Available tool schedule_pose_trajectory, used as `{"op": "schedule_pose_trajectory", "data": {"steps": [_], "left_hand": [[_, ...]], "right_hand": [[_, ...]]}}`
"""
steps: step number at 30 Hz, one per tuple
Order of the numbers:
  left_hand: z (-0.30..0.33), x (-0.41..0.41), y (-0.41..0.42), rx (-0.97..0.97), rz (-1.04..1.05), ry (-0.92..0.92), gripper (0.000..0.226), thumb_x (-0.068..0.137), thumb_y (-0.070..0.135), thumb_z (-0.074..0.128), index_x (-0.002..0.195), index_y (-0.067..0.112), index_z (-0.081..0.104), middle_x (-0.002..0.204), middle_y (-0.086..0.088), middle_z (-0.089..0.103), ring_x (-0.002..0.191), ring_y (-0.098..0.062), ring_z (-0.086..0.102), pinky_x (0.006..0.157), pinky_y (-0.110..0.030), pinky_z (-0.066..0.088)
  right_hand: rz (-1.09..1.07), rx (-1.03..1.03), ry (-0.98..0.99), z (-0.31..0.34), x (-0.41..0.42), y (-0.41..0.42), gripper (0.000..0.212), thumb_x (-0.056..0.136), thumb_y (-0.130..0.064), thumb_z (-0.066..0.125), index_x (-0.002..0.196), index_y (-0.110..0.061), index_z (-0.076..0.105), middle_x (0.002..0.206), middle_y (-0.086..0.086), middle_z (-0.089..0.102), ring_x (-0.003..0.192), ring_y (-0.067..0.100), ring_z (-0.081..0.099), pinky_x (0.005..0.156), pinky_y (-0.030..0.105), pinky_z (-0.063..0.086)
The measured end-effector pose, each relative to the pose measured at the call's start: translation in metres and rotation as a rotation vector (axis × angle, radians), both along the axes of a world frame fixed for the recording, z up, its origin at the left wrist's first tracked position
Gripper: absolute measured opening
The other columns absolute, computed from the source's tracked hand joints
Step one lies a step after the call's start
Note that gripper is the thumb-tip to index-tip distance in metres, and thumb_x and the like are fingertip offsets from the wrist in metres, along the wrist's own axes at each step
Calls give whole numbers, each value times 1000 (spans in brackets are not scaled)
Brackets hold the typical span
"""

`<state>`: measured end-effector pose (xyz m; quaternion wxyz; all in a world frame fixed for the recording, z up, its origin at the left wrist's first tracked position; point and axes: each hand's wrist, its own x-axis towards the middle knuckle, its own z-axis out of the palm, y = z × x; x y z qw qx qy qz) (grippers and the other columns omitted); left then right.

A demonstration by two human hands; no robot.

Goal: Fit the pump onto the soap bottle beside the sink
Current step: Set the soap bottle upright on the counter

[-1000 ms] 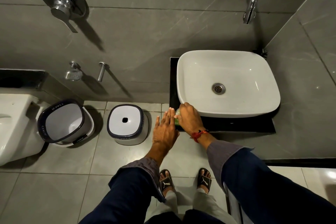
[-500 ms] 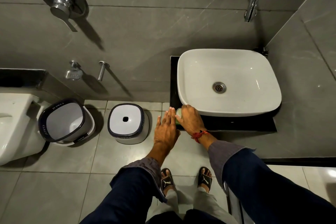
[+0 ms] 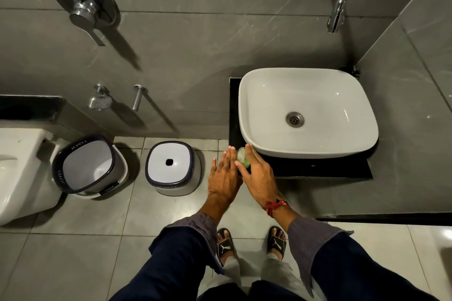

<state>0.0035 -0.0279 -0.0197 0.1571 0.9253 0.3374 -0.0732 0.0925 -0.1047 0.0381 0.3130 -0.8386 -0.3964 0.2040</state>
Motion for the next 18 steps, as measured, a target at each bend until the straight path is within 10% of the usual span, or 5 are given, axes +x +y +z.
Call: {"op": "schedule_pose_trajectory", "data": {"steps": [9, 18], "left_hand": [[1, 1, 0, -40, 46, -50, 92, 96, 37, 59, 157, 11, -4, 166, -7, -2, 152, -24, 2, 121, -47, 3], [-5, -17, -11, -159, 70, -160, 98, 95, 38, 56, 153, 19, -21, 167, -3, -4, 151, -21, 10, 121, -50, 20]], "right_hand": [[-43, 34, -20, 4, 7, 7, 49, 94, -22, 64, 140, -11, 51, 135, 13, 62, 125, 28, 58, 107, 33, 42], [117, -128, 137, -29, 5, -32, 74, 97, -5, 48, 154, -31, 9, 164, 5, 18, 141, 29, 38, 111, 39, 39]]}}
